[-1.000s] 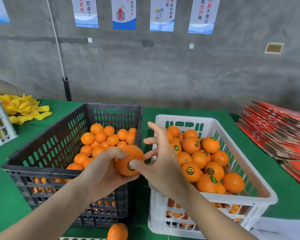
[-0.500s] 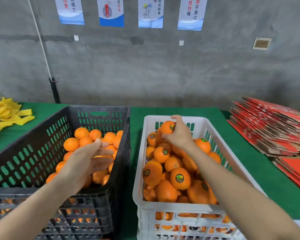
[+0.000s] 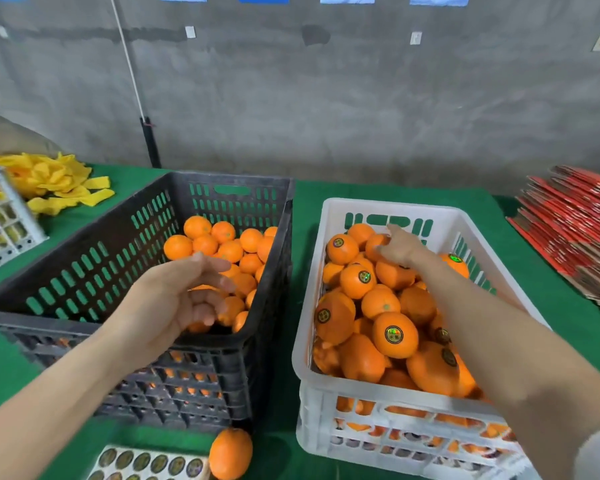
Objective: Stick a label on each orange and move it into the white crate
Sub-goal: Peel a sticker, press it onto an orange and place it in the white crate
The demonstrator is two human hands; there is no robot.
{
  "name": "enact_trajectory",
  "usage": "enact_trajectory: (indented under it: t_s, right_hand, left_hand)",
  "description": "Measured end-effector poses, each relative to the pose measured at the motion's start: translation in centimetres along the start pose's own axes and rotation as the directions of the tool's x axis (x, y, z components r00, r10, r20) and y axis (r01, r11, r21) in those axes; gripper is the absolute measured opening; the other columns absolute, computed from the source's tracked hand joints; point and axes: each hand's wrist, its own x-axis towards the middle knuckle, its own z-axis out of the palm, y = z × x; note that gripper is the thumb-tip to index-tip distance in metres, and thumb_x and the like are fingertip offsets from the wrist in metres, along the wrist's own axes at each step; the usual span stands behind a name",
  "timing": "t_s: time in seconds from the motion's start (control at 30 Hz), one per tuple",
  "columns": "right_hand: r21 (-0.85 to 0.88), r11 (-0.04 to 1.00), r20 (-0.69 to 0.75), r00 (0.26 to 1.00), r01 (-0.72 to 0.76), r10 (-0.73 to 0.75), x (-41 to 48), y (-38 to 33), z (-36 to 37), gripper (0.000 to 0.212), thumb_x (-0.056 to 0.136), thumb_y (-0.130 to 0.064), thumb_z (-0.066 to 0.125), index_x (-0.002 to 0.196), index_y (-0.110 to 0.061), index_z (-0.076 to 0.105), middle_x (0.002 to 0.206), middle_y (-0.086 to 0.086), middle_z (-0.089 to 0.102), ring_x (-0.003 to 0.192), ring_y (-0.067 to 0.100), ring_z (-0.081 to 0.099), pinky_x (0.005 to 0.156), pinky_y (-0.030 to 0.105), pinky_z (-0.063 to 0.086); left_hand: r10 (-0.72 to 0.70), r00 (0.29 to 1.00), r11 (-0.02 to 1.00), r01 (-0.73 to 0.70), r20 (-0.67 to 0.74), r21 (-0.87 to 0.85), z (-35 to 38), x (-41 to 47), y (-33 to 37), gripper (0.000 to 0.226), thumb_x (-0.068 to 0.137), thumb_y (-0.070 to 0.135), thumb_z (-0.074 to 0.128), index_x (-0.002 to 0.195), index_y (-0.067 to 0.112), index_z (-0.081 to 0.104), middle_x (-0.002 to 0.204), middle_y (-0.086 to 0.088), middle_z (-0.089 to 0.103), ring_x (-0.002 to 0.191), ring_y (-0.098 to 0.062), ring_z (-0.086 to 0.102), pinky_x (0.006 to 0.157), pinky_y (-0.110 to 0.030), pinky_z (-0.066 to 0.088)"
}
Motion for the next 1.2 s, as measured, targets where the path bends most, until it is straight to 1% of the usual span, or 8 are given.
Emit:
enact_trajectory:
  t_s: [0.2, 0.37, 0.5, 0.6, 0.7, 0.8, 1.0, 1.2]
  right_hand:
    - [0.081, 0.944, -0.321, 0.905, 0.319, -0.279, -8.6, -3.7, -3.3, 0.048, 0.092, -0.018, 0.057, 0.137, -0.005, 0.045, 0.139, 0.013, 0.048, 0.128, 0.028, 0.044, 0.106, 0.036, 0.034]
    - [0.330, 0.542, -0.519, 0.628, 0.773, -0.579, -22.8, -6.3, -1.6, 0.020, 0.088, -0.012, 0.059, 0.106, -0.011, 0.066, 0.093, 0.002, 0.068, 0.083, 0.008, 0.063, 0.071, 0.016, 0.051]
    - [0.425, 0.632, -0.011, 0.702, 0.648, -0.712, -28.7, -5.3, 5.8, 0.020, 0.090, -0.010, 0.057, 0.107, -0.007, 0.067, 0.094, 0.005, 0.071, 0.082, 0.012, 0.064, 0.069, 0.016, 0.048]
    - [0.149, 0.851, 0.457, 0.728, 0.503, -0.511, -28.5, -2.6, 11.8, 0.027, 0.093, -0.012, 0.049, 0.115, -0.002, 0.062, 0.111, 0.012, 0.065, 0.092, 0.019, 0.056, 0.075, 0.020, 0.038]
    - [-0.074, 0.891, 0.657, 0.694, 0.448, -0.295, -28.6, -0.4, 15.3, 0.051, 0.088, -0.035, 0.058, 0.122, 0.003, 0.055, 0.120, 0.020, 0.058, 0.100, 0.028, 0.056, 0.085, 0.032, 0.046]
    - [-0.166, 0.899, 0.636, 0.741, 0.406, -0.217, -29.6, 0.4, 18.0, 0.072, 0.073, -0.055, 0.068, 0.129, -0.015, 0.052, 0.122, 0.011, 0.051, 0.113, 0.030, 0.050, 0.092, 0.040, 0.045]
    - [-0.082, 0.921, 0.263, 0.899, 0.381, -0.349, -30.7, 0.3, 19.1, 0.022, 0.089, -0.025, 0.057, 0.109, -0.017, 0.059, 0.117, 0.002, 0.052, 0.104, 0.023, 0.055, 0.079, 0.028, 0.039]
    - [-0.063, 0.842, -0.048, 0.841, 0.535, -0.538, -30.8, 0.8, 16.2, 0.027, 0.083, -0.011, 0.064, 0.110, -0.013, 0.062, 0.107, 0.007, 0.062, 0.101, 0.024, 0.057, 0.082, 0.025, 0.042]
  left_hand:
    - [0.025, 0.951, 0.982, -0.082, 0.310, 0.172, 1.8, -3.6, -1.2, 0.025, 0.087, 0.021, 0.053, 0.095, 0.001, 0.065, 0.081, -0.017, 0.071, 0.064, -0.027, 0.068, 0.055, -0.025, 0.055]
    - [-0.361, 0.756, 0.820, -0.022, 0.546, 0.572, 2.2, -5.7, -6.9, 0.018, 0.097, 0.007, 0.051, 0.098, 0.012, 0.069, 0.091, -0.008, 0.074, 0.081, -0.019, 0.072, 0.071, -0.025, 0.055]
    - [-0.586, 0.718, 0.413, -0.135, 0.376, 0.901, 2.3, -5.7, -14.3, 0.020, 0.094, 0.016, 0.056, 0.109, 0.015, 0.070, 0.111, -0.002, 0.071, 0.096, -0.011, 0.066, 0.086, -0.020, 0.051]
    - [-0.662, 0.693, 0.218, -0.186, 0.285, 0.958, 2.8, -6.2, -18.3, 0.044, 0.091, 0.029, 0.061, 0.132, 0.011, 0.055, 0.132, -0.003, 0.057, 0.121, -0.020, 0.053, 0.097, -0.023, 0.040]
    - [-0.649, 0.703, 0.133, -0.270, 0.290, 0.954, 3.2, -6.8, -20.6, 0.065, 0.084, 0.040, 0.069, 0.139, 0.013, 0.046, 0.134, -0.008, 0.047, 0.125, -0.026, 0.043, 0.102, -0.030, 0.035]
    - [-0.590, 0.745, 0.172, -0.261, 0.311, 0.950, 3.0, -6.7, -20.9, 0.059, 0.082, 0.034, 0.073, 0.133, 0.014, 0.051, 0.129, -0.007, 0.050, 0.121, -0.024, 0.046, 0.095, -0.026, 0.036]
    - [-0.582, 0.750, 0.236, -0.214, 0.314, 0.948, 1.5, -6.1, -19.2, 0.037, 0.089, 0.015, 0.060, 0.126, 0.009, 0.060, 0.125, -0.007, 0.062, 0.112, -0.019, 0.057, 0.082, -0.016, 0.040]
    - [-0.498, 0.842, 0.362, -0.014, 0.207, 0.932, 1.0, -5.4, -17.6, 0.013, 0.083, 0.021, 0.070, 0.092, 0.013, 0.074, 0.092, -0.004, 0.069, 0.083, -0.014, 0.059, 0.072, -0.021, 0.045]
